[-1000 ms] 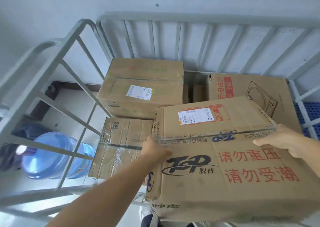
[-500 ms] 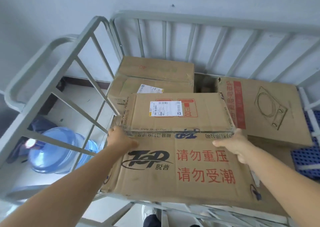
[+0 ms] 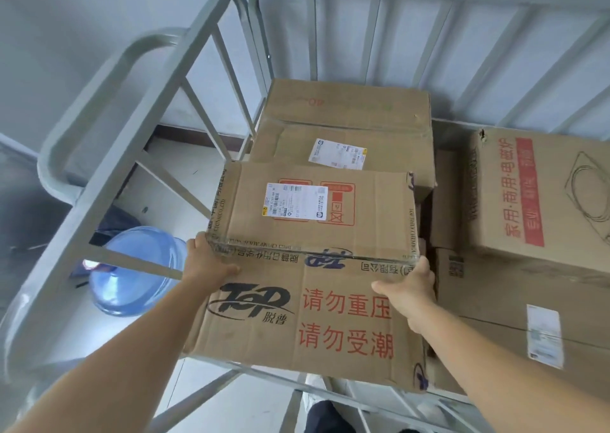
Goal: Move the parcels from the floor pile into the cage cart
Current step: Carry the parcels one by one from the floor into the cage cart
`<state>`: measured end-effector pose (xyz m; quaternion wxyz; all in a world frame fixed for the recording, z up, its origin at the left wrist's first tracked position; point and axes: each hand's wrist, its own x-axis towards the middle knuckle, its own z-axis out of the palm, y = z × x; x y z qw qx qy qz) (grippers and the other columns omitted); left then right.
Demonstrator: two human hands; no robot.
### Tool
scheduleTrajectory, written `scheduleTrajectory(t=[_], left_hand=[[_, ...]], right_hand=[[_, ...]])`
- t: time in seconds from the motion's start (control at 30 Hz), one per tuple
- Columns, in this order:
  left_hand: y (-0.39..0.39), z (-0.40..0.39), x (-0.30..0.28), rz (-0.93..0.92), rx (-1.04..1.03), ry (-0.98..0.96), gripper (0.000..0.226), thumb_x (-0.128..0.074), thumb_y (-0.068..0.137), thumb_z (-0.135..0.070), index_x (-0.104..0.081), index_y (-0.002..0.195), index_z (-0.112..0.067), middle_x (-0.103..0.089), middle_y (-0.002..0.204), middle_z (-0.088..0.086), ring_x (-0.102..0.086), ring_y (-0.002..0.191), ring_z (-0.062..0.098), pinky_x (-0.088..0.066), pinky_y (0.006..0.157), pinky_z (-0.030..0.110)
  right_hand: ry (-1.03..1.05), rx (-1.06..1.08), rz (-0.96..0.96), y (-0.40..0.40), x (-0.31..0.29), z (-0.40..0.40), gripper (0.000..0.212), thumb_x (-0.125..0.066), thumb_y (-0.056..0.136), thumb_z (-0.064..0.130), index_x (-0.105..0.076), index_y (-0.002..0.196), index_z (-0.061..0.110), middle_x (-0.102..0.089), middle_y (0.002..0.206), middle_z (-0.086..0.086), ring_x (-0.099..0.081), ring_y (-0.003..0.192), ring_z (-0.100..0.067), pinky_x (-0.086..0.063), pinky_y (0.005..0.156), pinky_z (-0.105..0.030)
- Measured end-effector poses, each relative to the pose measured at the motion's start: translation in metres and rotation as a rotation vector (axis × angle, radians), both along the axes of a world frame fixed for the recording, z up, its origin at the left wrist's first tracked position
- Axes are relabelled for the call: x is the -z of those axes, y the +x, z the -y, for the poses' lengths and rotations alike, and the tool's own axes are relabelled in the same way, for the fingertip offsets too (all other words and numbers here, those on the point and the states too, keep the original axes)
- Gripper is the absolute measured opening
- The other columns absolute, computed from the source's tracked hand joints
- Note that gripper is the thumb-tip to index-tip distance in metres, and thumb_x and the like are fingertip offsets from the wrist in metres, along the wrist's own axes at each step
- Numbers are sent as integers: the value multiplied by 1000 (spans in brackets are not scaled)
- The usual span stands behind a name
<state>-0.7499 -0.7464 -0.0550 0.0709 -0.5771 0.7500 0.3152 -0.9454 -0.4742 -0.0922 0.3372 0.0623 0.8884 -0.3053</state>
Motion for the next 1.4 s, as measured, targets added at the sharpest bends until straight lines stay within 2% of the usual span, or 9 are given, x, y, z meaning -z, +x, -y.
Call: scheduleTrajectory(t=[0.1, 0.23, 0.33, 0.47, 0.63, 0.77, 0.9, 1.07, 1.4], left_hand=[[5, 6, 13, -26, 18, 15, 80, -83, 70, -12, -36, 134, -8, -38, 127, 10, -45, 103, 21, -44, 91, 38], [7, 15, 30, -23, 45, 30, 84, -84, 69, -14, -34, 136, -10, -38, 127, 8, -49, 110, 25, -45, 95, 40], [7, 20, 38, -11, 50, 15, 81, -85, 67, -16, -37, 132, -11, -39, 123, 6, -52, 110, 28, -47, 94, 43], [4, 30, 44, -18, 43, 6, 84, -83, 70, -13, -33, 137, -10, -38, 130, 8, -50, 115, 28, -45, 96, 43], [6, 25, 43, 68, 102, -42, 85, -82, 73, -21, -28, 138, -11, -36, 135, 9, -48, 117, 31, -47, 93, 45], [4, 7, 35, 169, 261, -147, 103, -79, 74, -35, -13, 150, -13, -19, 150, 10, -24, 138, 30, -33, 108, 46], [-8, -21, 13, 208, 468, -176, 99, -72, 81, -39, -9, 153, -14, -9, 159, 9, -7, 148, 28, -18, 118, 47], [-36, -64, -33, 197, 700, -238, 98, -65, 86, -46, -2, 155, -17, -6, 162, 3, 1, 149, 23, -7, 121, 45], [-69, -202, -141, -85, 978, -225, 93, -64, 88, -44, -4, 155, -22, -11, 161, -1, -15, 147, 22, -16, 119, 40]], right_hand=[[-4, -10, 16, 5, 14, 5, 91, -85, 71, 20, -26, 141, 21, -38, 139, -9, -53, 104, -25, -48, 65, -32], [43, 8, 8, 15, 25, 10, 96, -86, 70, 20, -24, 143, 22, -36, 142, -11, -57, 108, -29, -54, 71, -39], [53, 12, -20, 16, 28, 15, 94, -86, 70, 21, -25, 142, 22, -37, 141, -11, -59, 101, -27, -52, 60, -34], [85, 5, -40, 16, 29, 24, 99, -87, 67, 27, -23, 143, 24, -36, 144, -9, -55, 117, -30, -57, 80, -48], [135, -36, 11, 15, 24, 24, 100, -85, 71, 27, -19, 146, 21, -30, 150, -12, -51, 123, -32, -54, 89, -48], [205, -121, 5, 20, 4, 28, 102, -82, 74, 31, -14, 149, 20, -23, 156, -11, -47, 130, -33, -52, 95, -51], [307, -391, -119, 29, -25, 24, 110, -77, 78, 43, -3, 156, 17, -8, 162, -5, -21, 146, -30, -30, 116, -50], [343, -675, -297, 28, -84, 2, 108, -70, 83, 47, 3, 157, 16, -1, 164, -5, -3, 151, -26, -14, 121, -45], [310, -576, -458, 46, -191, -112, 97, -64, 89, 44, 0, 157, 16, 3, 165, -3, 0, 151, -25, -10, 121, -43]])
